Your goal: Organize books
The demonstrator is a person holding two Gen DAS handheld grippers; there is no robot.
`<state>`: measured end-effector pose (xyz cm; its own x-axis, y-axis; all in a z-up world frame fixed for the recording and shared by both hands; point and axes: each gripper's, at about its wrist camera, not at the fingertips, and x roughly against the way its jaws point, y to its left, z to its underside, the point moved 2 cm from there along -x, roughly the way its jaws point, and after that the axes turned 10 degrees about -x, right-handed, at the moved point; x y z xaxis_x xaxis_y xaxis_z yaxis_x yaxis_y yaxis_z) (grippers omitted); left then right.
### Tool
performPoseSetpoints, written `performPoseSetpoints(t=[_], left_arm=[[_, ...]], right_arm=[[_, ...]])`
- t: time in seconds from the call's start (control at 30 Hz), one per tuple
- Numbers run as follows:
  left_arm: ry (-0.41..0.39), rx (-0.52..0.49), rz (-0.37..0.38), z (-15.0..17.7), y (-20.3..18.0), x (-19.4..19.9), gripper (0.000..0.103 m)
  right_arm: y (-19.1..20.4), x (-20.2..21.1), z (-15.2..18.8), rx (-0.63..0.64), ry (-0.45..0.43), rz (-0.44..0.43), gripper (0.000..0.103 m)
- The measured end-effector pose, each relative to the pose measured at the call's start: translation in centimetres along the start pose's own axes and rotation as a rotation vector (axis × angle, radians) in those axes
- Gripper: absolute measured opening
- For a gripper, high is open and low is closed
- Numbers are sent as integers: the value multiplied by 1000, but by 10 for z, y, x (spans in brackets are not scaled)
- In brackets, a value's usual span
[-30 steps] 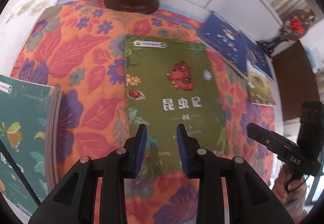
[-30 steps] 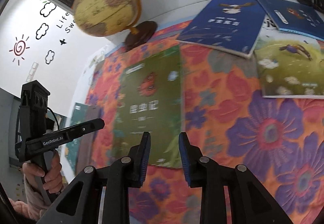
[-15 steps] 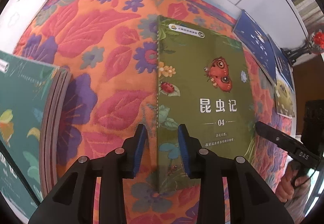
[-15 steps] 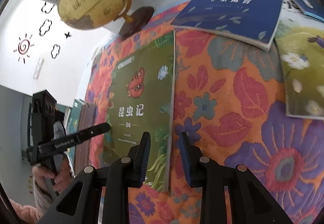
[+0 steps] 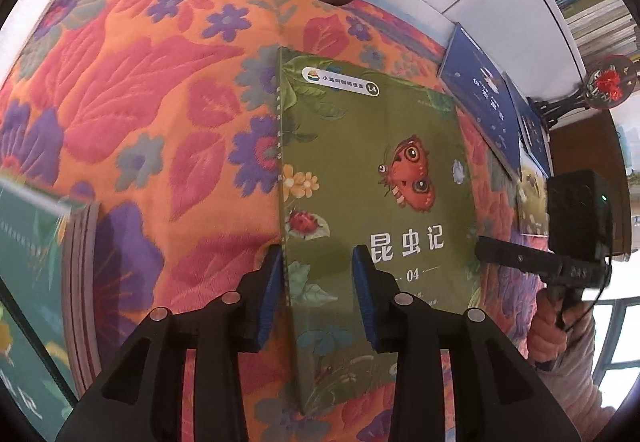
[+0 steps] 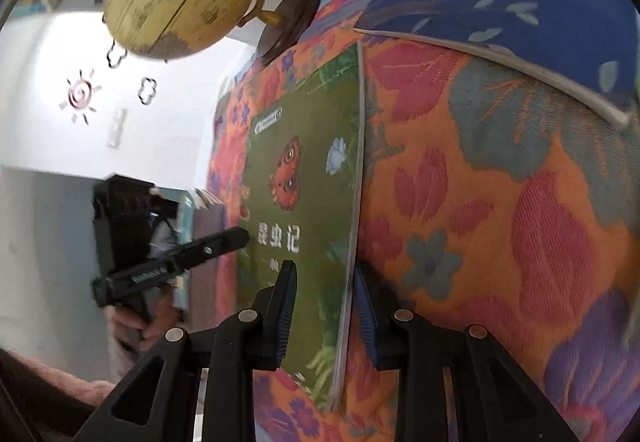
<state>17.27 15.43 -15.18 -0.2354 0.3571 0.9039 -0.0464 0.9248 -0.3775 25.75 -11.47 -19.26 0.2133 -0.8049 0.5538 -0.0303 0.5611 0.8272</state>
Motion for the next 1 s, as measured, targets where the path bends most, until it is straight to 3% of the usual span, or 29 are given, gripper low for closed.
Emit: performPoseSetpoints(t=[0.07,0.2,0.33,0.4,0.47,0.6,0.73,0.87,1.0], left_arm=[[4,4,10,-5,1,-1,31],[16,5,43,-11,4,-2,31],[21,46,129,-21,15,-4,31],[31,71,155,-24,20,-5,26],[47,79,133,-26,22,-6,19],[41,68,97,-26,18,-6,19],[-4,-15,2,-22,1,-3,20],[-12,-5,3,-18,0,2,19],[-17,-66,-19,-9,-11,9,19]], right_arm=[[-5,-1,-6,-47,20,-3,14],[-1,-2,-6,-6,5,6,13],[1,-4,-8,-1,-13,5,13],[2,-4,-8,4,-26,16,11],[4,-2,-7,13,-39,28,10],[12,-2,-4,45,-84,90,10],[31,-5,2,113,-134,211,13],[44,-4,11,170,-152,273,14],[57,-6,25,230,-166,320,14]])
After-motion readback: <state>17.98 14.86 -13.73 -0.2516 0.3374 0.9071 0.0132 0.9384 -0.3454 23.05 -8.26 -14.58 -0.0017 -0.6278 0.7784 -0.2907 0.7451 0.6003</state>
